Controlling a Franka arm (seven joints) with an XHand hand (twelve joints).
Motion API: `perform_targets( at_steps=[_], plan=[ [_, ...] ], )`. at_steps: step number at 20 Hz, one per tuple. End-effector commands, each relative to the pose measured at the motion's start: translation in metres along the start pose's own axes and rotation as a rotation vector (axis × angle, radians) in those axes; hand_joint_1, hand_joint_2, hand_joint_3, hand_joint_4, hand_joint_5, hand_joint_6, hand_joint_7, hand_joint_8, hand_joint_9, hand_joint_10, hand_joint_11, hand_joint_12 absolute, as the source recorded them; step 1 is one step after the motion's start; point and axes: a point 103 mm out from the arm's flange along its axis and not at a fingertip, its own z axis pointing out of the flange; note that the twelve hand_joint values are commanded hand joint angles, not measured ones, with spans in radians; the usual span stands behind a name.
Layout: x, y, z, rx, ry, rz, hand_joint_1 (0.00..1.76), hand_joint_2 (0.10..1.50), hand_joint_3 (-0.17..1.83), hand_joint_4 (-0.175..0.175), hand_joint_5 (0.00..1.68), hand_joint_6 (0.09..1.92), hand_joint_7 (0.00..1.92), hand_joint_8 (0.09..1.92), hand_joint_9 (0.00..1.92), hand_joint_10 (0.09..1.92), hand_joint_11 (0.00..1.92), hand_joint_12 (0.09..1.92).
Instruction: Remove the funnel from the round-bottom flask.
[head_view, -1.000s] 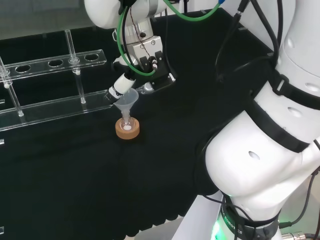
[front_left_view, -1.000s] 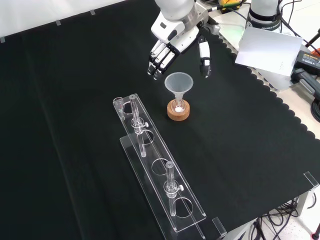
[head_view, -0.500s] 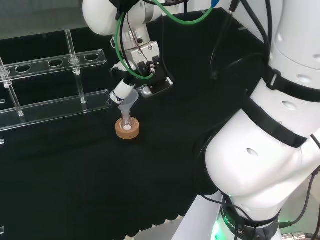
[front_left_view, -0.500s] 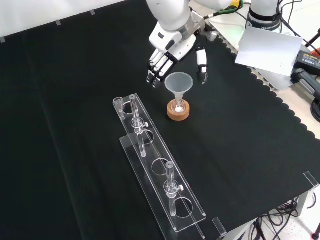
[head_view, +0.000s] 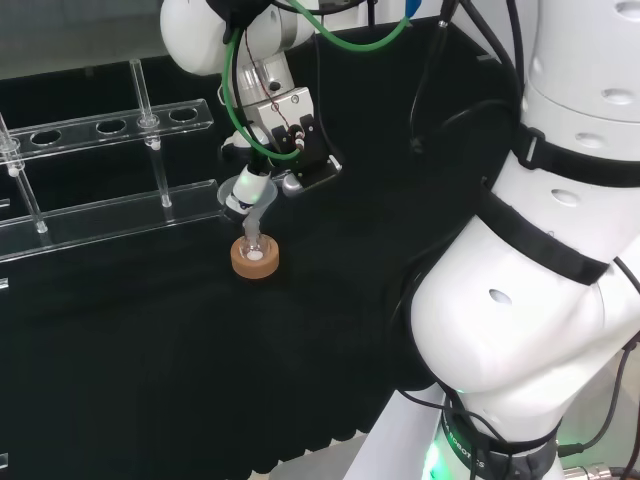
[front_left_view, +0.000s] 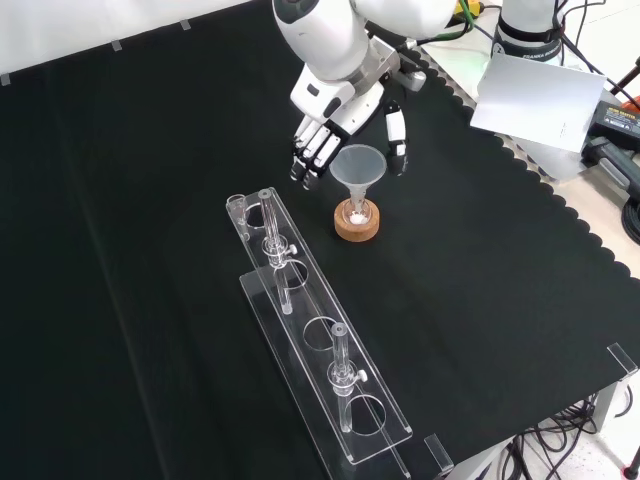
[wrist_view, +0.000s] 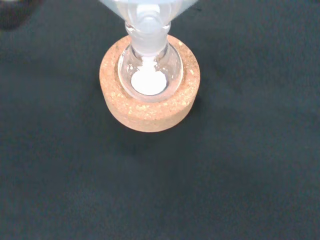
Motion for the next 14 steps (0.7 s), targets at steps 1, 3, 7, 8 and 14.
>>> perform_targets(
  at_steps=[1,3,7,8,14],
  plan=[
    [0.0,0.002,0.003,0.01,-0.015,-0.006,0.71,0.71,0.08,0.022,0.1,0.09,0.0,0.15,0.0,0.93,0.26,1.52],
    [0.0,0.003,0.005,0.009,-0.015,-0.009,0.73,0.71,0.09,0.022,0.11,0.09,0.0,0.17,0.01,0.94,0.27,1.52],
    [0.002,0.004,0.006,0.03,-0.022,-0.011,0.74,0.7,0.1,0.022,0.13,0.09,0.0,0.24,0.05,0.95,0.28,1.51],
    [0.002,0.004,0.008,0.032,-0.021,-0.011,0.74,0.7,0.11,0.021,0.14,0.09,0.0,0.26,0.06,0.95,0.28,1.51],
    [0.004,0.006,0.014,0.048,-0.024,-0.013,0.74,0.68,0.15,0.019,0.18,0.09,0.0,0.4,0.16,0.91,0.32,1.49]
  ],
)
